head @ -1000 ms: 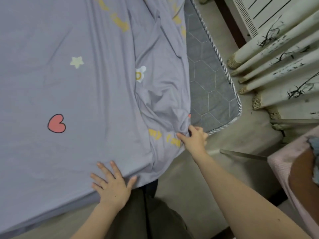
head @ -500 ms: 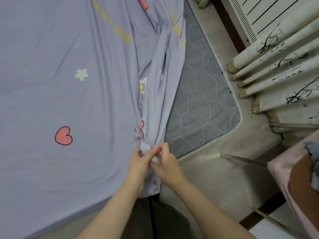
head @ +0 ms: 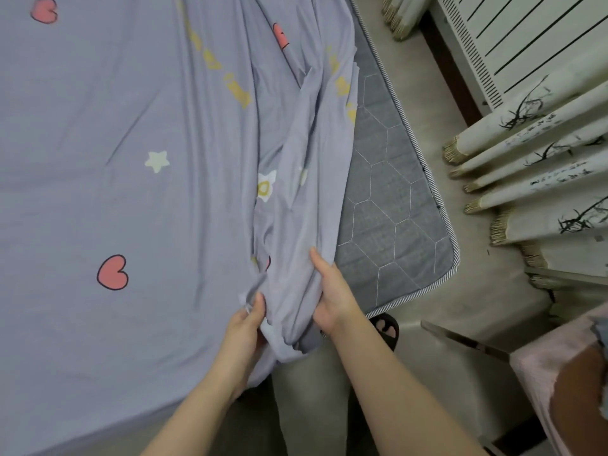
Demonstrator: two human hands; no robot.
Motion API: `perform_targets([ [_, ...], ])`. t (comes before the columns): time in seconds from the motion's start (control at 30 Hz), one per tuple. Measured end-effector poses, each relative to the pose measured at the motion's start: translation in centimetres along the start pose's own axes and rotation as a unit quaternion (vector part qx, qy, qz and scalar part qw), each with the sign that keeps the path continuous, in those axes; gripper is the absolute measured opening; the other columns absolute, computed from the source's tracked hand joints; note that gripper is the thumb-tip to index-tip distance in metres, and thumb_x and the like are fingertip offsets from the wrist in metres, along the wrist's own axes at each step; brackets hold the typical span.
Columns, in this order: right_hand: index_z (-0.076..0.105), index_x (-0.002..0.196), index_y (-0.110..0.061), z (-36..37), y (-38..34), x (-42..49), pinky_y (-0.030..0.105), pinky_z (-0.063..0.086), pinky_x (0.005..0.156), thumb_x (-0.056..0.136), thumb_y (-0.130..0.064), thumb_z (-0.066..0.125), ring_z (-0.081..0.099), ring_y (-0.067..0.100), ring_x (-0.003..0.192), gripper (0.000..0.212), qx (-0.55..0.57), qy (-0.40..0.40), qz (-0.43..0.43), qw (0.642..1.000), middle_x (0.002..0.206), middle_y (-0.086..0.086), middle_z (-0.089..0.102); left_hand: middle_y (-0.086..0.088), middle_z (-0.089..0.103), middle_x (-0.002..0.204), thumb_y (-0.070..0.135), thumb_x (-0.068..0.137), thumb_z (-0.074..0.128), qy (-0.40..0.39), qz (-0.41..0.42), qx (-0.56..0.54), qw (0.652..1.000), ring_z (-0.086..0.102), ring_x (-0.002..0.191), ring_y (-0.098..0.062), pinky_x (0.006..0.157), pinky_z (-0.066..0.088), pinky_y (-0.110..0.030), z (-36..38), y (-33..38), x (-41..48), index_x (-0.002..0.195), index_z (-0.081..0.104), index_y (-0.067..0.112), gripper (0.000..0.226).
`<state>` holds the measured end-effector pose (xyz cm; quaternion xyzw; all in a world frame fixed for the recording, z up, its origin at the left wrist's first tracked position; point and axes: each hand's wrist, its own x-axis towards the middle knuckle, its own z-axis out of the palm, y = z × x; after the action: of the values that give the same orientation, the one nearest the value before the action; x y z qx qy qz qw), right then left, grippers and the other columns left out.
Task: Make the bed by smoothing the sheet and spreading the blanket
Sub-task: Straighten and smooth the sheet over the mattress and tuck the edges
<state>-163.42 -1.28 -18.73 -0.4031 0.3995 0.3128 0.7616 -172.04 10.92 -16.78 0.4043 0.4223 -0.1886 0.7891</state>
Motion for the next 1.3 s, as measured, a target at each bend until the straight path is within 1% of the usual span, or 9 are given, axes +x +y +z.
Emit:
perform_targets([
  [0.1,0.045,0.139,-0.008,-3.2,-1.1,-0.7,0.047,0.040,0.109,0.093,-0.033,0.060,0.056,0.030,0.123,0.054,0.034,-0.038,0.046,0.998,0.133,0.017,0.058,-0.029,0.064,0.113,0.037,0.087,0.056,0.026,-0.009,-0.022,0.999,0.063,0.109,-0.039,0.101,0.046,-0.051,1.4,-2.2,-0.6,0.085,0.069,0.006,0.034],
  [0.23,0.046,0.139,-0.006,-7.6,-3.9,-1.8,0.046,0.036,0.112,0.093,-0.036,0.057,0.053,0.028,0.126,0.055,0.022,-0.068,0.106,0.992,0.135,0.016,0.057,-0.010,0.069,0.065,0.028,0.081,0.066,0.105,0.046,-0.002,0.993,0.069,0.064,-0.020,0.059,0.054,-0.020,3.6,-5.5,-2.2,0.051,0.066,0.009,0.035],
  [0.33,0.057,0.130,0.000,-10.6,-7.0,-2.4,0.039,0.041,0.108,0.090,-0.034,0.062,0.057,0.026,0.122,0.053,-0.096,-0.120,0.168,0.974,0.130,0.016,0.061,-0.019,0.072,0.076,0.024,0.067,0.077,0.131,0.037,-0.040,0.990,0.071,0.074,-0.028,0.064,0.056,-0.027,6.0,-7.7,-4.0,0.074,0.069,-0.007,0.033],
  [0.47,0.064,0.120,0.003,-14.3,-11.5,-2.1,0.038,0.045,0.105,0.083,-0.027,0.070,0.062,0.029,0.115,0.048,-0.228,-0.108,0.162,0.954,0.122,0.018,0.065,-0.016,0.074,0.092,0.009,0.072,0.071,0.141,0.085,-0.099,0.981,0.072,0.087,-0.027,0.081,0.058,-0.041,10.5,-9.3,-6.1,0.098,0.074,0.009,0.026],
  [0.6,0.068,0.112,-0.001,-17.8,-15.1,-1.3,0.028,0.058,0.078,0.069,-0.022,0.075,0.072,0.021,0.092,0.048,-0.245,-0.036,0.064,0.967,0.104,0.012,0.074,0.001,0.073,0.067,-0.005,0.083,0.067,0.126,0.127,0.138,0.974,0.066,0.065,-0.009,0.058,0.053,-0.015,13.4,-12.4,-6.8,0.093,0.071,0.019,0.026],
  [0.77,0.065,0.116,-0.002,-22.2,-18.8,-1.1,0.032,0.059,0.078,0.075,-0.014,0.063,0.070,0.022,0.098,0.043,-0.094,-0.023,0.006,0.995,0.113,0.014,0.070,0.018,0.056,0.066,0.052,0.067,0.060,-0.018,0.309,0.629,0.713,0.047,0.081,0.000,0.080,0.031,-0.023,15.7,-16.6,-5.9,0.065,0.068,0.030,0.023],
  [0.97,0.074,0.109,-0.013,-26.3,-22.3,-2.1,0.044,0.057,0.084,0.092,-0.041,0.053,0.067,0.024,0.107,0.039,-0.154,-0.013,0.062,0.986,0.118,0.012,0.069,0.003,0.056,0.094,0.054,0.067,0.059,-0.045,0.211,0.736,0.642,0.042,0.111,-0.021,0.107,0.024,-0.055,18.3,-20.0,-3.6,0.082,0.065,0.029,0.030],
  [1.1,0.071,0.105,-0.003,-26.7,-24.0,-1.9,0.033,0.060,0.070,0.074,-0.016,0.072,0.071,0.026,0.093,0.034,-0.267,0.040,-0.009,0.963,0.105,0.015,0.073,-0.016,0.048,0.123,0.039,0.086,0.049,-0.119,0.121,0.747,0.643,0.028,0.136,-0.036,0.112,-0.010,-0.065,20.1,-21.0,-1.8,0.102,0.067,0.017,0.033],
  [1.3,0.064,0.103,-0.013,-29.6,-25.2,-0.5,0.033,0.048,0.067,0.083,-0.011,0.066,0.060,0.024,0.080,0.020,-0.399,0.256,-0.175,0.863,0.084,0.002,0.065,-0.006,0.051,0.115,0.046,0.095,0.044,-0.171,-0.011,0.634,0.754,0.048,0.115,-0.026,0.114,0.010,-0.054,20.4,-20.7,0.6,0.094,0.065,0.010,0.041],
])
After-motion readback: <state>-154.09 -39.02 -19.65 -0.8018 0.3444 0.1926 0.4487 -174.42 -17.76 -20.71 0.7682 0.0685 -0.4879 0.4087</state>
